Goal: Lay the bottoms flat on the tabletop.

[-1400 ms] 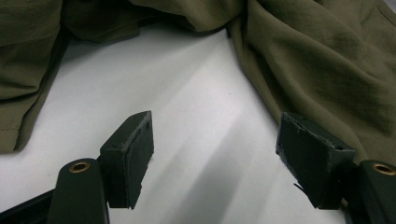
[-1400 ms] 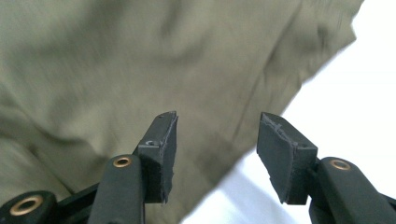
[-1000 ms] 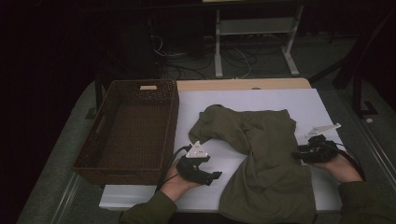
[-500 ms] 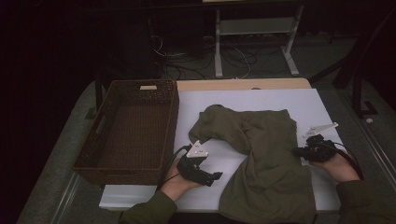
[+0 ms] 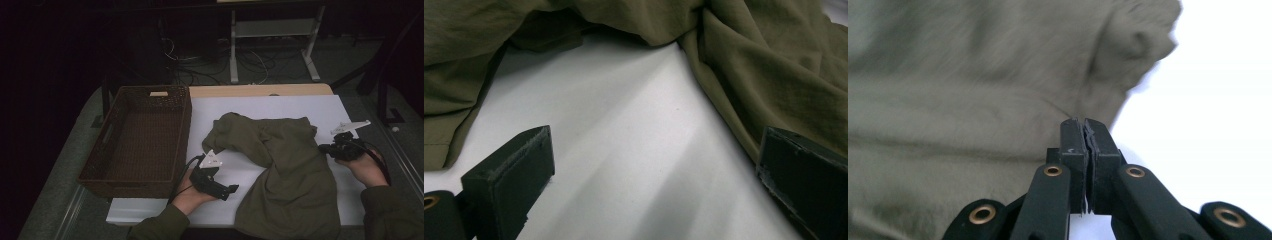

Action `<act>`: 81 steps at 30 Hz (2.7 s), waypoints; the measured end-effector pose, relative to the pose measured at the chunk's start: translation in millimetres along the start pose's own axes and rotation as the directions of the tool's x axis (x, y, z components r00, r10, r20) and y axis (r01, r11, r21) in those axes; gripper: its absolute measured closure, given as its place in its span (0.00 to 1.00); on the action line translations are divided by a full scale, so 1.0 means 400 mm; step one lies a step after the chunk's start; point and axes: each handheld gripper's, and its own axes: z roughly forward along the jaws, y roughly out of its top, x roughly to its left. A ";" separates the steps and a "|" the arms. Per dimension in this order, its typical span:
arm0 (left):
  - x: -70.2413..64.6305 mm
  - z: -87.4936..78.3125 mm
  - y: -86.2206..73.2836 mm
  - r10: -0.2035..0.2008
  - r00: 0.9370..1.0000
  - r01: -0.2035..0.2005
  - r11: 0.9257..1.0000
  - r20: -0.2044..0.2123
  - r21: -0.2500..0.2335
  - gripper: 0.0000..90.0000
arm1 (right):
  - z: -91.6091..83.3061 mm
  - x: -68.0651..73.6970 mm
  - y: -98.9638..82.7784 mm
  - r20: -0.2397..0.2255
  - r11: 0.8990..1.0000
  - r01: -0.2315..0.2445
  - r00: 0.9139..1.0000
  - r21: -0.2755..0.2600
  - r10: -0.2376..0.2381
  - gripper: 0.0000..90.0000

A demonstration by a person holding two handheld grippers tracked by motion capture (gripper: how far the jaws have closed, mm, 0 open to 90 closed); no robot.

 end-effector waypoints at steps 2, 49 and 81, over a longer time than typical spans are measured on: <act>0.000 0.001 0.000 0.001 1.000 -0.001 1.000 0.003 0.003 0.02 | 0.004 -0.017 0.006 0.010 1.000 -0.020 1.000 -0.009 0.020 0.97; -0.005 0.004 -0.002 0.005 1.000 -0.005 1.000 0.010 0.015 0.02 | -0.094 0.040 -0.127 -0.012 0.997 -0.059 0.998 0.051 0.060 0.52; -0.003 0.007 -0.002 0.004 1.000 -0.005 1.000 0.014 0.018 0.02 | -0.124 0.025 -0.135 -0.054 0.998 -0.059 0.997 -0.008 0.059 0.61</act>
